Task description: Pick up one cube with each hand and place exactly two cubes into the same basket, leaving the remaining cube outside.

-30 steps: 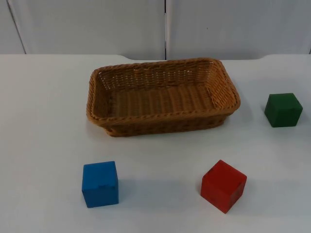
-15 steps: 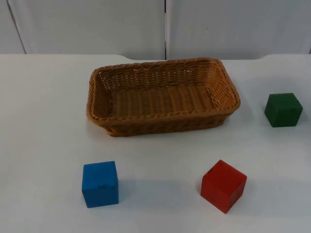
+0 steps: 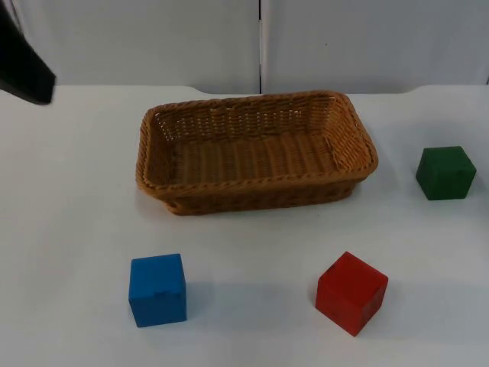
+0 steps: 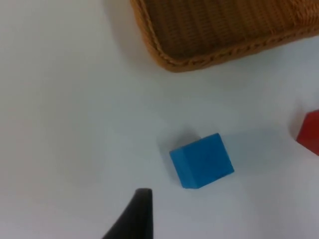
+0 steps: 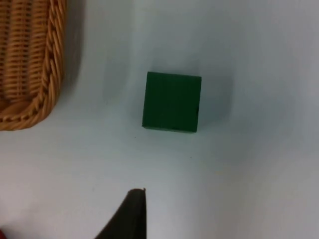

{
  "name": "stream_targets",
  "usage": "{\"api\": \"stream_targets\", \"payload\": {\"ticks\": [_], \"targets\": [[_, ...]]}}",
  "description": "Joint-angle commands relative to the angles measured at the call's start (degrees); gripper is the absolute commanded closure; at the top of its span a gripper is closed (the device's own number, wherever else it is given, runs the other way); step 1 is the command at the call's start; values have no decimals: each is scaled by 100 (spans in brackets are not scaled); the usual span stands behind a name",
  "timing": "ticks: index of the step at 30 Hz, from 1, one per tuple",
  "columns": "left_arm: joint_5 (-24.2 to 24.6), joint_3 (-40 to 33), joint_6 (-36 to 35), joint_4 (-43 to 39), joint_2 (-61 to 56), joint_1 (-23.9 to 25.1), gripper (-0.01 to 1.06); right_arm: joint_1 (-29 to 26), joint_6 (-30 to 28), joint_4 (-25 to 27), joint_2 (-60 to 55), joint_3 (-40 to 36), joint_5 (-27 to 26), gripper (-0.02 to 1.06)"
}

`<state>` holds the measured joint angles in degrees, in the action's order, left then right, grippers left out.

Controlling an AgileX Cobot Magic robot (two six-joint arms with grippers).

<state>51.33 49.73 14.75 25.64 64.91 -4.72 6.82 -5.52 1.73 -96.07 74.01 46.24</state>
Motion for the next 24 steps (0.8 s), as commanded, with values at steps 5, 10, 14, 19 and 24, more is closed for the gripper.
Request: {"api": "stream_targets", "payload": {"ticks": [5, 10, 14, 19, 24], "targets": [[-232, 44, -368, -267, 564, -589, 0, -25, -60, 5, -267, 114, -197, -1], [-628, 44, -625, -362, 1117, -1099, 0, -25, -236, 257, -519, 272, -274, -1], [-802, 44, -977, -667, 1553, -1340, 0, -22, -398, 369, -811, 433, -349, -1], [-1032, 44, -1181, -752, 2025, -1534, 0, -22, -443, 396, -1077, 533, -455, -1], [-1267, 44, -1228, -655, 2313, -1702, 0, -11, -534, 464, -1369, 581, -678, -1]]}}
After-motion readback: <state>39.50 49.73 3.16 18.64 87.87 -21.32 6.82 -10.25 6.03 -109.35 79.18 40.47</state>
